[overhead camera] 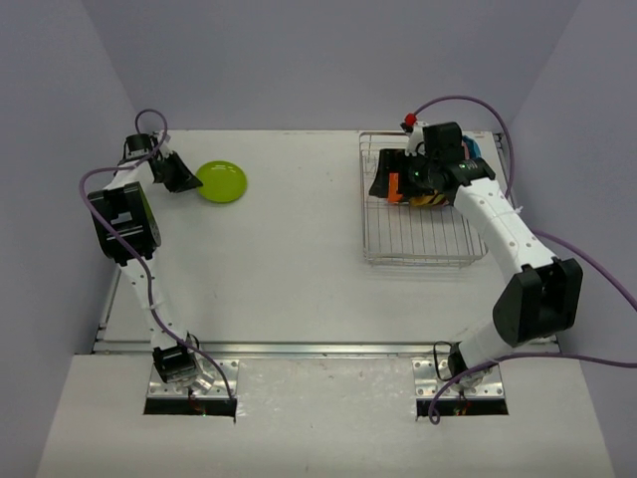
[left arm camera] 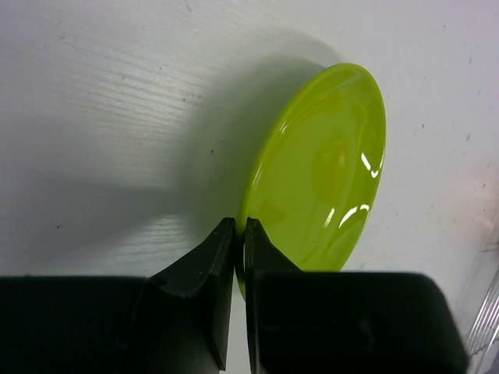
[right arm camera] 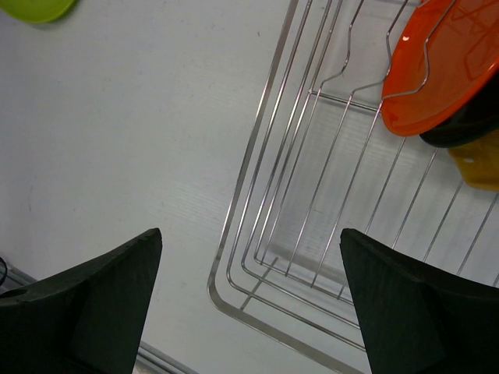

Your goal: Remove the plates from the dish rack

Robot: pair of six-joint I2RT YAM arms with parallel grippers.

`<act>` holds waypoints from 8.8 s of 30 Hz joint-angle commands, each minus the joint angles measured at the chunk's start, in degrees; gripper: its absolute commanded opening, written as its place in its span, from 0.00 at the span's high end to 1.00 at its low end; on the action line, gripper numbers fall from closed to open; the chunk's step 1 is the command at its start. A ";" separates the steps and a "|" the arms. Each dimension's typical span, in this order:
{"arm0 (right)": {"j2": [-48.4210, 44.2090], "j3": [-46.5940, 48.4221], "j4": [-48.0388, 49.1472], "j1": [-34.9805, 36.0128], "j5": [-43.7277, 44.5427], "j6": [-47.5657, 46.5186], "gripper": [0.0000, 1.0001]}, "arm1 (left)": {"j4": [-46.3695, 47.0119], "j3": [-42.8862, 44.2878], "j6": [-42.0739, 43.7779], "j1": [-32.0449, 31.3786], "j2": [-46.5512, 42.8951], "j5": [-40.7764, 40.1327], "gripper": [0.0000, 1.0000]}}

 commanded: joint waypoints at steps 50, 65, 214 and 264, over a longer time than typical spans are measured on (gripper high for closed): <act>27.36 23.30 -0.07 -0.78 35.27 -0.46 0.58 | 10.80 -35.13 15.36 -17.22 -55.86 -28.90 0.41; 25.31 24.41 0.33 -0.35 39.00 -3.31 1.00 | 10.61 -34.56 14.96 -17.23 -55.27 -28.86 0.41; 25.57 23.35 -0.02 -2.39 39.29 -0.40 0.56 | 9.83 -30.69 18.06 -26.97 -49.96 -31.64 0.34; -1.29 6.39 7.98 10.69 -18.62 -0.64 1.00 | 15.63 -35.48 1.20 -26.50 -56.46 22.95 0.25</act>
